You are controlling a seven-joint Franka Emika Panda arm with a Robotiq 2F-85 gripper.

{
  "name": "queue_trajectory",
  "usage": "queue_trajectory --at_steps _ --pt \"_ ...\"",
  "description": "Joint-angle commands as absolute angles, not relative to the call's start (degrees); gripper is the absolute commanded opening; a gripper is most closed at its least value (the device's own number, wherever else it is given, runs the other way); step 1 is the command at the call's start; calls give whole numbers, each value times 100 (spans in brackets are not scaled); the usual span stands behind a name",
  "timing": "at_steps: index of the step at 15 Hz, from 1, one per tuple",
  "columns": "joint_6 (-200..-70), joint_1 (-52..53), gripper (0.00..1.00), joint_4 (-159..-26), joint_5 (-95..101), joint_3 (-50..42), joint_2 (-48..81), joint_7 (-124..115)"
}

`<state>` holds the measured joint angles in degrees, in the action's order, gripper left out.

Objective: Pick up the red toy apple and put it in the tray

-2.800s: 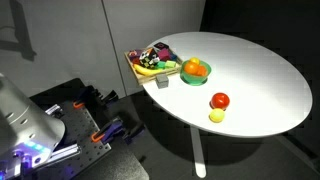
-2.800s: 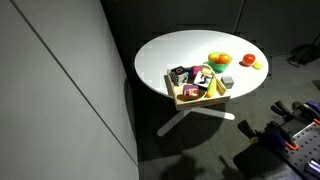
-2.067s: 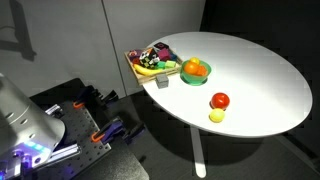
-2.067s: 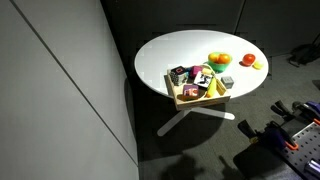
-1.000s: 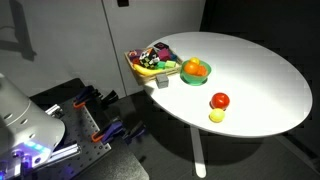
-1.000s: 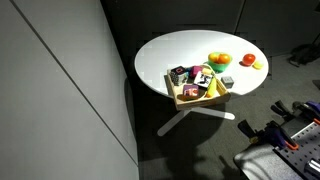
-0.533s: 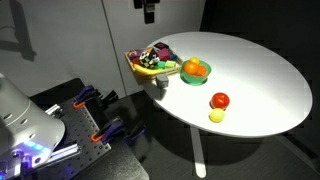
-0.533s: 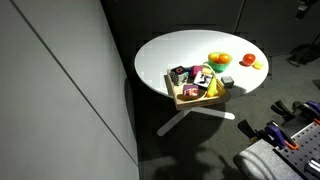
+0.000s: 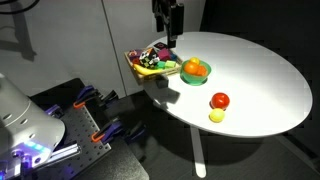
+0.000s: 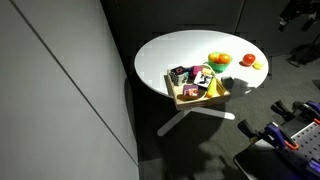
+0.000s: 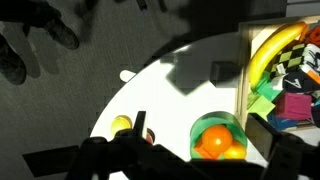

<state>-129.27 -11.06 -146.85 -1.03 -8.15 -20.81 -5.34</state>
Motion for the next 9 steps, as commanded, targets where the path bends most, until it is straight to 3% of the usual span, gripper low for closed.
queue_trajectory --at_steps 1,9 --pt "-13383 -1196 100 -14480 -31 -953 -1396 -455" --pt "-13513 -1217 100 -13991 -81 -1125 -154 -498"
